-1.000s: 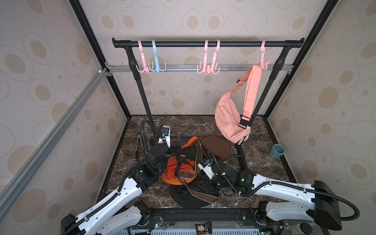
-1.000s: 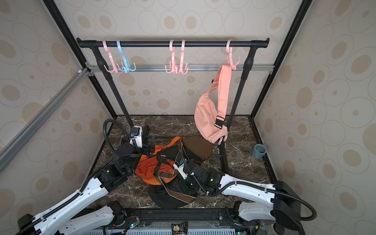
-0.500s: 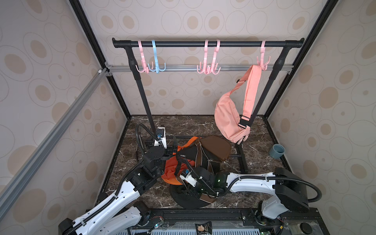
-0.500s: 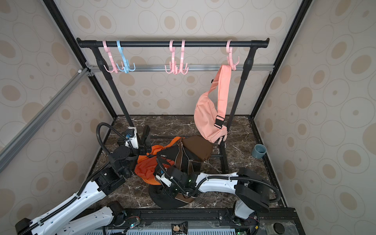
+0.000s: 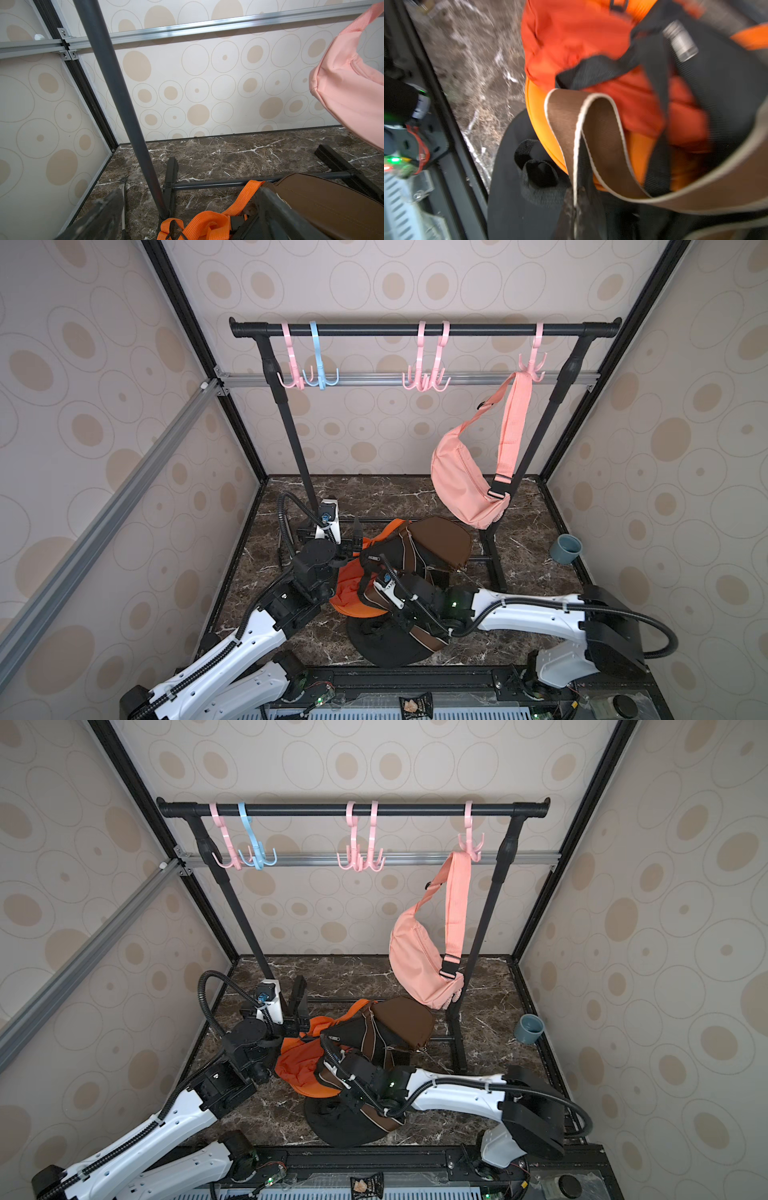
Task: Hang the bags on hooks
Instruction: Pick up the bag from the bag.
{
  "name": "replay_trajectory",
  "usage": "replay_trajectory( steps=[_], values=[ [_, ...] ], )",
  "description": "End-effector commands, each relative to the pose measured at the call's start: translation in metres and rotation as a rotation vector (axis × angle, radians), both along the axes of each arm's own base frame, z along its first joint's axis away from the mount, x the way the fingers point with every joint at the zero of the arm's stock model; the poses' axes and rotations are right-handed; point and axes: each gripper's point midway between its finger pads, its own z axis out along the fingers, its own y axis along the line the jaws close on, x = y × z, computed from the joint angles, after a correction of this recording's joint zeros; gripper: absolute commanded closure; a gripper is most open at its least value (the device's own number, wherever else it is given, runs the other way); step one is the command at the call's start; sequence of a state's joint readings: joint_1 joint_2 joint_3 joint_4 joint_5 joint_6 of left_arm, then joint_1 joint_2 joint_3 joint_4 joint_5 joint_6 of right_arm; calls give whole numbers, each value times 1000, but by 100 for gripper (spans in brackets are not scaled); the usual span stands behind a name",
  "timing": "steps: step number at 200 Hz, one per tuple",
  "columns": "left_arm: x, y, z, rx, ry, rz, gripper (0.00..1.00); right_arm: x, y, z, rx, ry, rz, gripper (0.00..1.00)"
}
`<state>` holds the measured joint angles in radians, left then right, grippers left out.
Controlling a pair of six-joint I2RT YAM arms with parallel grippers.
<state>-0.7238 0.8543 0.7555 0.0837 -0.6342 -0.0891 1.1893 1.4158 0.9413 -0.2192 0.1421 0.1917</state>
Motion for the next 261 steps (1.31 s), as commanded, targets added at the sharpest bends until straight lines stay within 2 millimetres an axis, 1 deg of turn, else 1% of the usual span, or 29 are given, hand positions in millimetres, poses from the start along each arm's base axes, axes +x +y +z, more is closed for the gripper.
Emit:
replay_trajectory(
  steps=[1, 3, 21, 39, 47, 49, 51, 55, 70, 71, 72, 84, 96, 115, 122, 127, 135, 145, 147, 153, 172, 182, 184, 188, 206, 208, 216, 233, 261],
  values=[
    [-2, -4, 14, -19, -43, -31, 0, 14, -19, 86, 70, -203, -20, 100],
    [-2, -4, 15, -20, -47, -33, 0, 14, -20, 89, 72, -209, -19, 100],
    [-7, -8, 26, -34, -94, -76, 0, 10, -33, 147, 142, -299, 7, 100],
    [-14, -17, 42, -50, -149, -156, 0, 3, -43, 196, 181, -357, 42, 100],
    [-18, -23, 51, -63, -177, -202, 0, 3, -48, 220, 209, -393, 39, 100],
    [-19, -25, 53, -65, -183, -217, 0, 3, -50, 229, 222, -407, 38, 100],
    [-20, -27, 55, -68, -189, -230, 0, 3, -51, 231, 226, -410, 39, 100],
    [-22, -29, 59, -73, -203, -253, 0, 2, -53, 244, 249, -429, 36, 100],
    [-32, -47, 75, -75, -249, -373, 0, -3, -60, 289, 339, -489, 45, 100],
    [-32, -48, 76, -75, -252, -380, 0, -4, -61, 295, 349, -496, 47, 100],
    [-33, -49, 77, -75, -253, -389, 0, -4, -61, 295, 349, -496, 47, 100],
    [-38, -63, 87, -73, -272, -471, 0, -5, -65, 328, 404, -537, 43, 100],
    [-43, -77, 98, -68, -280, -552, 0, -7, -67, 356, 431, -568, 51, 100],
    [-55, -103, 113, -46, -308, -707, 0, -9, -62, 388, 439, -605, 84, 100],
    [-60, -110, 122, -34, -329, -754, 0, -10, -61, 400, 447, -616, 93, 100],
    [-64, -115, 126, -20, -344, -789, 0, -10, -60, 404, 453, -604, 104, 100],
    [-68, -123, 130, 5, -370, -833, 0, -10, -64, 416, 490, -562, 117, 100],
    [-72, -132, 127, 38, -388, -888, 0, -10, -65, 428, 520, -576, 123, 100],
    [-74, -133, 132, 41, -414, -896, 0, -11, -65, 431, 527, -580, 127, 100],
    [-76, -138, 131, 63, -432, -918, 0, -15, -64, 438, 540, -587, 151, 100],
    [-77, -147, 139, 70, -453, -963, 0, -21, -64, 456, 563, -604, 183, 100],
    [-81, -150, 144, 56, -470, -988, 0, -22, -63, 460, 548, -608, 200, 100],
    [-82, -151, 145, 53, -473, -996, 0, -24, -67, 467, 561, -617, 197, 100],
    [-84, -152, 148, 45, -479, -1010, 0, -24, -68, 470, 561, -621, 192, 100],
    [-93, -159, 163, -14, -504, -1080, 0, -24, -67, 474, 549, -635, 205, 100],
    [-96, -162, 164, -15, -506, -1106, 0, -24, -68, 475, 551, -638, 203, 100],
    [-99, -167, 168, -25, -503, -1140, 0, -24, -67, 477, 552, -646, 204, 100],
    [-99, -173, 169, -33, -499, -1170, 0, -24, -67, 480, 558, -644, 213, 100],
    [-97, -186, 168, -42, -472, -1227, 1, -24, -63, 476, 558, -614, 233, 100]
  ],
)
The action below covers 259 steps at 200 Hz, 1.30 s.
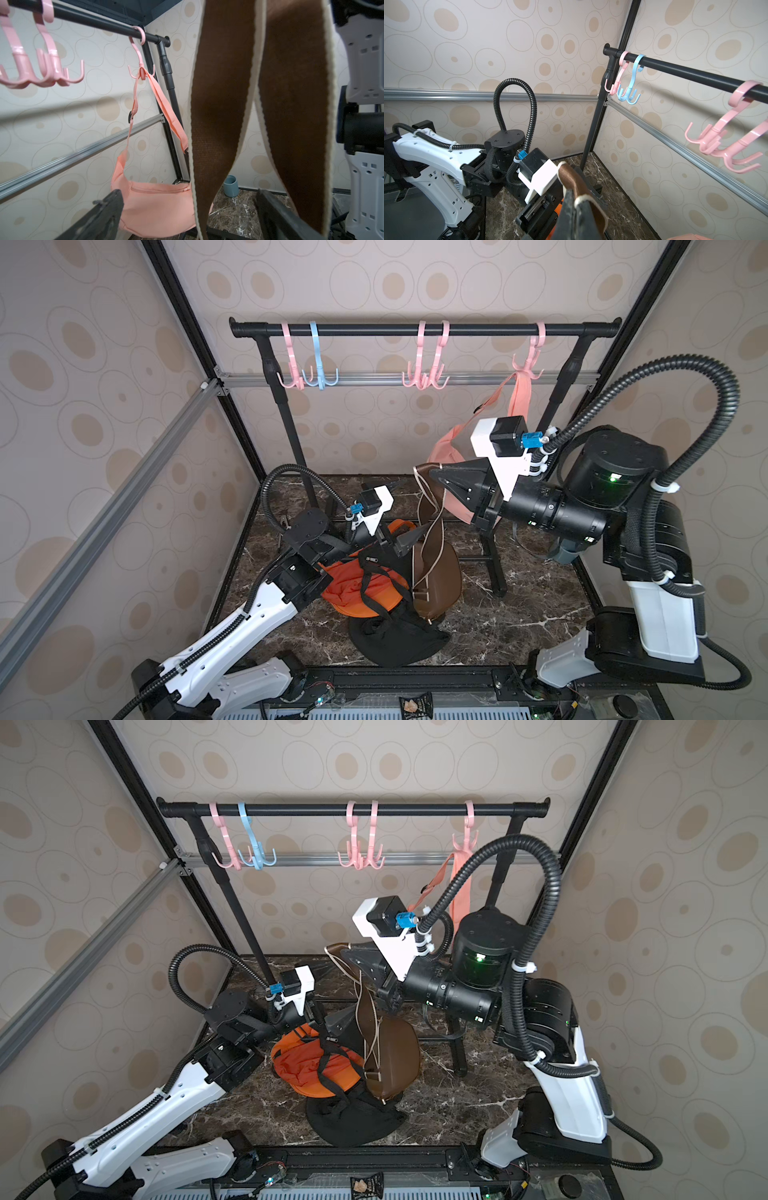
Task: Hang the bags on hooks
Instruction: Pick up the bag from the bag.
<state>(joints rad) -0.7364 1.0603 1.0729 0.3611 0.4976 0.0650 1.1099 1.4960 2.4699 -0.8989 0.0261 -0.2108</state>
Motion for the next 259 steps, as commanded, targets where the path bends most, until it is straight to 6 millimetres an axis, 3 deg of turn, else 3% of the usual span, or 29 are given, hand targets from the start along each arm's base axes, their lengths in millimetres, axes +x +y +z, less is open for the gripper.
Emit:
replay_trajectory(
  steps=[1, 32, 66, 95, 112, 150, 208, 259],
  values=[
    [-16, -10, 23, -28, -39, -108, 2, -6, -1, 10, 24, -25, 42, 100],
    [-5, -24, 15, -9, -16, -132, 3, -8, -5, 15, 62, 12, 101, 100],
    [6, -35, 16, -31, -8, -146, 12, -22, -1, 10, 52, 50, 196, 100],
    [16, -37, 24, -42, -15, -107, 42, -26, -7, 9, 51, 60, 202, 100],
    [21, -30, 28, -50, -46, -42, 48, -26, -16, 12, 62, 48, 175, 100],
    [40, -11, 37, -27, -78, 145, 100, -10, -39, 26, 106, 8, 45, 100],
    [66, 3, 49, 74, -85, 334, 100, 33, -72, 65, 207, -83, -156, 100],
    [105, 24, 101, -5, -54, 567, 100, 97, -109, 95, 374, -63, -224, 100]
  ],
)
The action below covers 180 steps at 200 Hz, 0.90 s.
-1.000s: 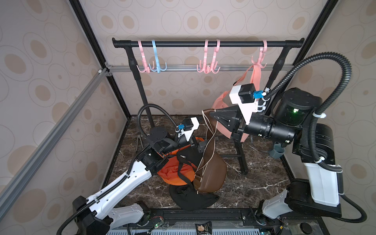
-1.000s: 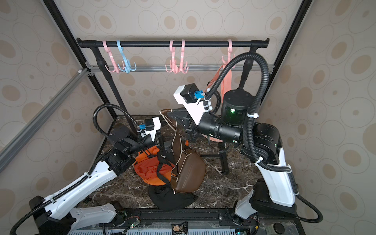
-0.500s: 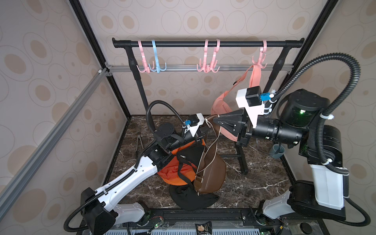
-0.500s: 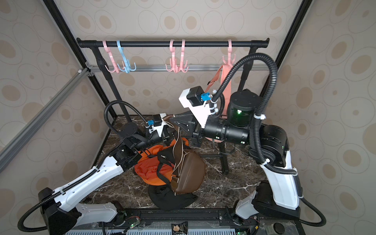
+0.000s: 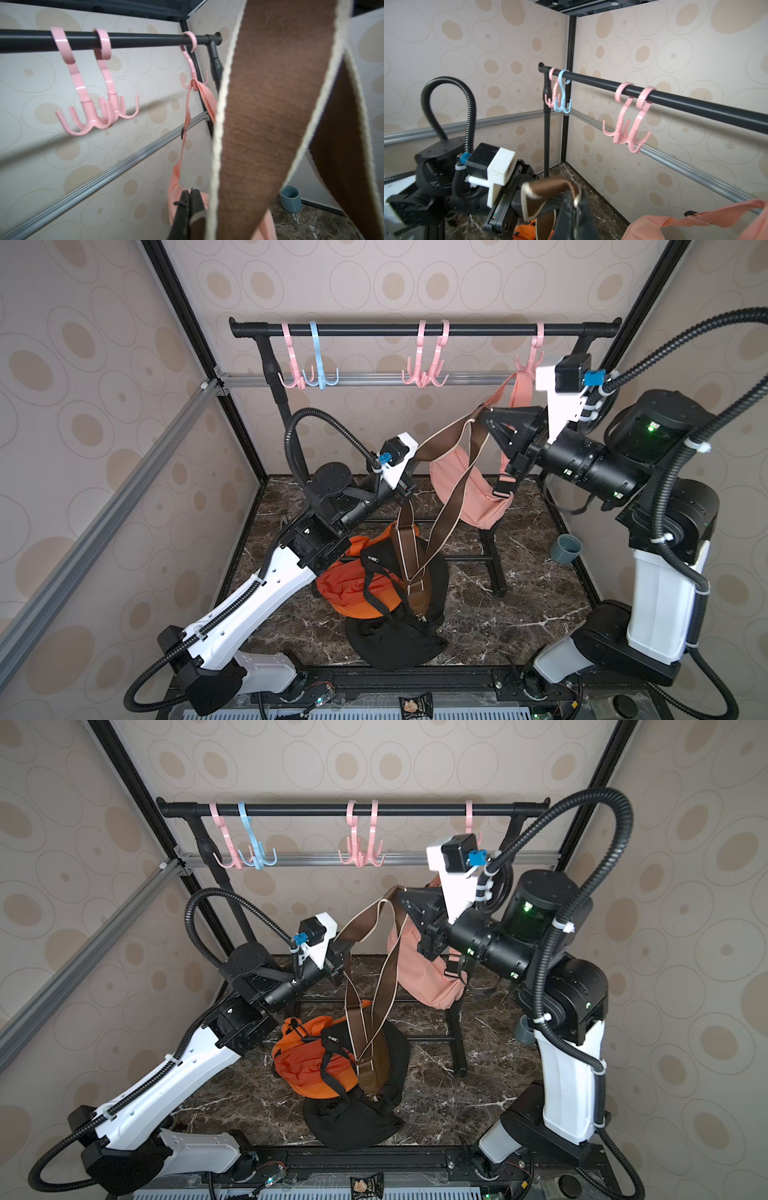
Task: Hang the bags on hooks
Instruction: Pick up the bag from the bag, then hang the bag on the hook.
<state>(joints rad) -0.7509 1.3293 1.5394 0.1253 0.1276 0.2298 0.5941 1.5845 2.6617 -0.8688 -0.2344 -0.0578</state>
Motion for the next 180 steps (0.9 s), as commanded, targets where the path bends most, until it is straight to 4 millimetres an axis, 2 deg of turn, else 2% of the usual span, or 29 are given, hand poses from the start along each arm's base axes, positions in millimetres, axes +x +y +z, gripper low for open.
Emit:
replay_trajectory(
  steps=[1, 19, 40, 49, 53, 88, 111, 136, 161, 180],
  values=[
    [19, 27, 35, -49, -28, 184, 100, 2, -28, 54, 185, -112, 13, 100],
    [24, 37, 57, -104, -59, 245, 100, 17, -40, 64, 244, -107, 46, 100],
    [28, 44, 80, -152, -86, 279, 100, 28, -40, 67, 261, -118, 82, 100],
    [31, 44, 86, -165, -90, 295, 100, 31, -36, 68, 268, -120, 108, 100],
    [32, 45, 90, -173, -94, 304, 100, 38, -43, 69, 273, -123, 91, 100],
    [46, 59, 113, -227, -122, 419, 100, 60, -53, 78, 320, -150, 127, 100],
    [67, 57, 118, -209, -105, 494, 100, 81, -59, 77, 348, -151, 136, 100],
    [85, 62, 129, -214, -110, 599, 100, 110, -58, 66, 348, -139, 134, 100],
    [88, 71, 138, -242, -147, 670, 100, 124, -56, 62, 345, -159, 129, 100],
    [95, 68, 133, -212, -161, 697, 100, 133, -57, 60, 343, -178, 113, 100]
  ],
)
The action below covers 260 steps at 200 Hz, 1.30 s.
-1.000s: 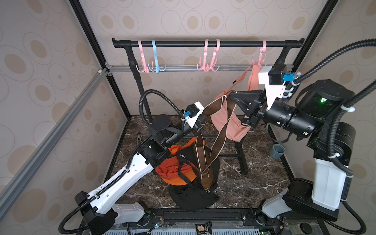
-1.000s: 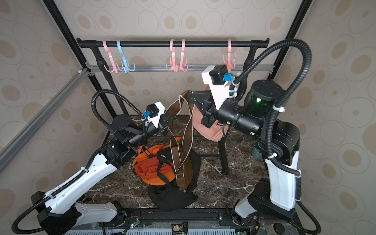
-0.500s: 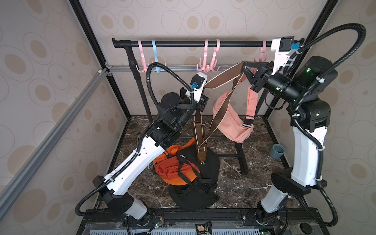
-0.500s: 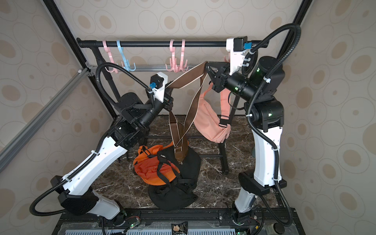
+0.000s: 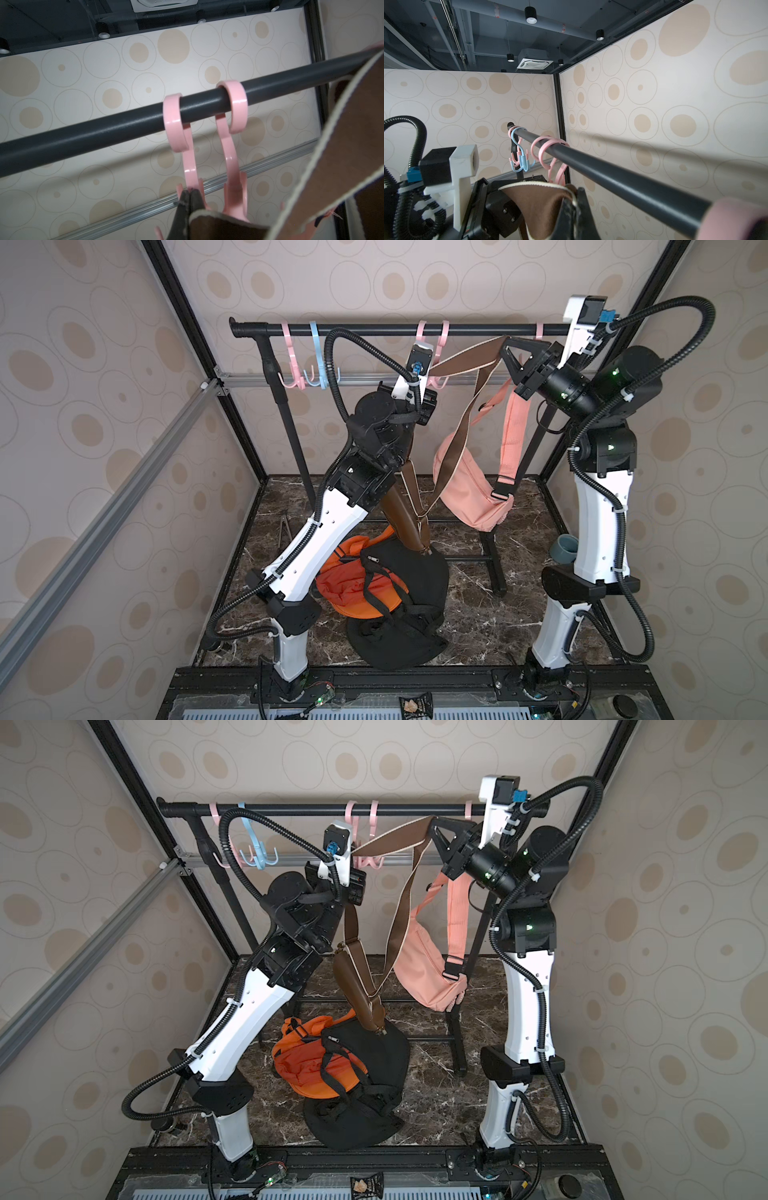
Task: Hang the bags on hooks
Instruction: Hang the bag on the hook.
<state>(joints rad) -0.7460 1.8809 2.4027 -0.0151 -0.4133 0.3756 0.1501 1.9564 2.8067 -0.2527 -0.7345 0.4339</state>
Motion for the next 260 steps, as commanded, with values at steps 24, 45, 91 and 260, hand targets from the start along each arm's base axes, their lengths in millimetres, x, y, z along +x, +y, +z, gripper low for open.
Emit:
replay_trajectory(
  steps=[24, 45, 91, 260],
  values=[
    [-10, 48, 37, -26, -112, 206, 100, 7, -20, 26, 66, -135, -102, 100],
    [-11, 53, 40, -27, -131, 245, 100, 21, -22, 21, 74, -139, -130, 100],
    [-9, 67, 38, -24, -150, 360, 100, 30, -1, 9, 25, -154, -133, 100],
    [22, 55, -25, 83, 12, 435, 100, 61, 26, -49, 14, 14, -123, 100]
  ],
)
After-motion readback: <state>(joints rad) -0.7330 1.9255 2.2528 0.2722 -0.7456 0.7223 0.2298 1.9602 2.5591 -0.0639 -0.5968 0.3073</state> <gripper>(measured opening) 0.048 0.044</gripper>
